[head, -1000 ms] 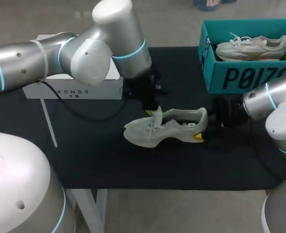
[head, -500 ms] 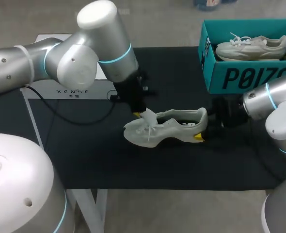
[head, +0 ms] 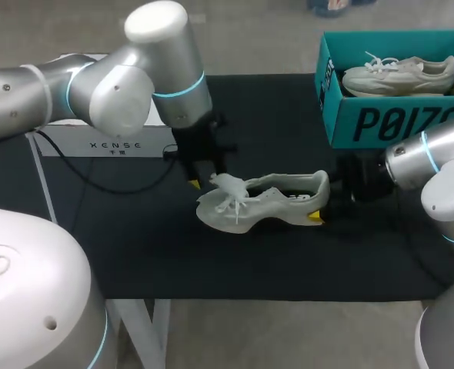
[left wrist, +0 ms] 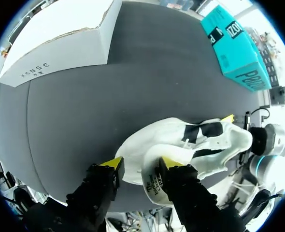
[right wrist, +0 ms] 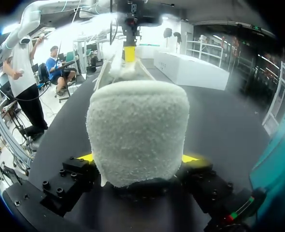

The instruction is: Take the shoe out of the shoebox, open the shoe tongue, remove and reinsert the insole, then place the shoe into the shoebox

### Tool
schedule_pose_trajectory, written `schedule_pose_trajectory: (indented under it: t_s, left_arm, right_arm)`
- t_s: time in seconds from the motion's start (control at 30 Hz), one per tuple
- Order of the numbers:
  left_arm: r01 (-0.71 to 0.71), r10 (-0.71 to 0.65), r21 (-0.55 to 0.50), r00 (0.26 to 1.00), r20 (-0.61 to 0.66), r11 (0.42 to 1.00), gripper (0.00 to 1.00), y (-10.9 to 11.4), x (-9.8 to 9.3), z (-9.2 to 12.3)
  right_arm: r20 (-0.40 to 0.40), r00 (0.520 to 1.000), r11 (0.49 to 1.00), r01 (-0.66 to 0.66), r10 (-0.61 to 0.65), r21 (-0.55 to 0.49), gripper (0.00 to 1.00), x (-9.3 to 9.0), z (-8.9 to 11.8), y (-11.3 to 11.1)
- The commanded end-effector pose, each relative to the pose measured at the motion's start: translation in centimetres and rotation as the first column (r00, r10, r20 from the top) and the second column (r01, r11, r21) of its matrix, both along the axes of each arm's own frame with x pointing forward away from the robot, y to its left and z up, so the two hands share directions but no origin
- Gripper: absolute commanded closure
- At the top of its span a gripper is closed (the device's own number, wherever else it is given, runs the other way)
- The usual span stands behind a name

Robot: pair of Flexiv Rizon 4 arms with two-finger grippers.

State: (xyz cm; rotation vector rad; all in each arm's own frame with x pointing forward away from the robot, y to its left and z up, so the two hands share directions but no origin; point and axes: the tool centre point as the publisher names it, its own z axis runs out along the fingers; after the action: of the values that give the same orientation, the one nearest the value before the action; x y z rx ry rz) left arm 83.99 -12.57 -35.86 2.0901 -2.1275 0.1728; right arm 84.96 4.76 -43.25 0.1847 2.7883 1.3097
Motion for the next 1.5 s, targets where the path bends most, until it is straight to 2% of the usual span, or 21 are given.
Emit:
schedule_pose_trajectory:
  t_s: [0.03, 0.27, 0.57, 0.6, 0.73, 0.83, 0.87, 0.9, 0.97, 1.0, 1.03, 1.43, 1.5]
  left_arm:
    - [-0.006, 0.007, 0.024, 1.000, -0.022, 1.000, 0.00, -0.4, 0.7, -0.8]
    - [-0.002, 0.003, 0.033, 0.999, -0.035, 0.999, 0.00, -0.3, 0.6, -1.2]
    - [0.073, -0.074, 0.014, 0.993, 0.094, 0.997, 0.00, -0.7, 0.5, 1.6]
    - [0.105, -0.103, -0.017, 0.987, 0.120, 0.994, 0.00, -0.6, 0.6, 1.9]
    - [0.229, -0.219, -0.025, 0.955, 0.202, 0.973, 0.00, -0.3, 1.1, 3.7]
    - [0.480, -0.458, -0.028, 0.853, 0.251, 0.877, 0.00, -0.4, 1.6, 4.7]
    - [0.607, -0.588, -0.008, 0.772, 0.242, 0.794, 0.00, -0.6, 1.7, 4.9]
    - [0.728, -0.714, 0.031, 0.661, 0.231, 0.685, 0.00, -0.8, 1.9, 4.9]
    - [0.876, -0.862, 0.067, 0.453, 0.227, 0.478, 0.00, -1.1, 2.3, 4.9]
    - [0.912, -0.896, 0.058, 0.386, 0.218, 0.407, 0.00, -1.1, 2.8, 4.9]
    - [0.910, -0.900, 0.046, 0.397, 0.178, 0.411, 0.00, -1.1, 3.7, 5.0]
    - [0.910, -0.900, 0.046, 0.397, 0.178, 0.411, 0.00, -1.1, 3.7, 5.0]
    - [0.943, -0.933, 0.073, 0.307, 0.187, 0.325, 0.00, -1.0, 4.0, 5.1]
  right_arm:
    - [0.000, 1.000, 1.000, 0.002, -0.002, -0.005, 1.00, 0.3, -0.5, 0.2]
    - [0.000, 1.000, 1.000, 0.002, -0.002, -0.005, 1.00, 0.3, -0.5, 0.2]
    - [0.000, 1.000, 1.000, 0.002, -0.002, -0.005, 1.00, 0.3, -0.5, 0.2]
    - [0.000, 1.000, 1.000, 0.002, -0.002, -0.005, 1.00, 0.3, -0.5, 0.2]
    - [0.000, 1.000, 1.000, 0.002, -0.002, -0.005, 1.00, 0.3, -0.5, 0.2]
    - [0.000, 1.000, 1.000, 0.002, -0.002, -0.005, 1.00, 0.3, -0.5, 0.2]
    - [0.000, 1.000, 1.000, 0.002, -0.002, -0.005, 1.00, 0.3, -0.5, 0.2]
    - [0.000, 1.000, 1.000, 0.002, -0.002, -0.005, 1.00, 0.3, -0.5, 0.2]
    - [0.000, 1.000, 1.000, 0.002, -0.002, -0.005, 1.00, 0.3, -0.5, 0.2]
    - [0.000, 1.000, 1.000, 0.002, -0.002, -0.005, 1.00, 0.3, -0.5, 0.2]
    - [0.000, 1.000, 1.000, 0.002, -0.002, -0.005, 1.00, 0.3, -0.5, 0.2]
    - [0.000, 1.000, 1.000, 0.002, -0.002, -0.005, 1.00, 0.3, -0.5, 0.2]
    - [0.000, 1.000, 1.000, 0.002, -0.002, -0.005, 1.00, 0.3, -0.5, 0.2]
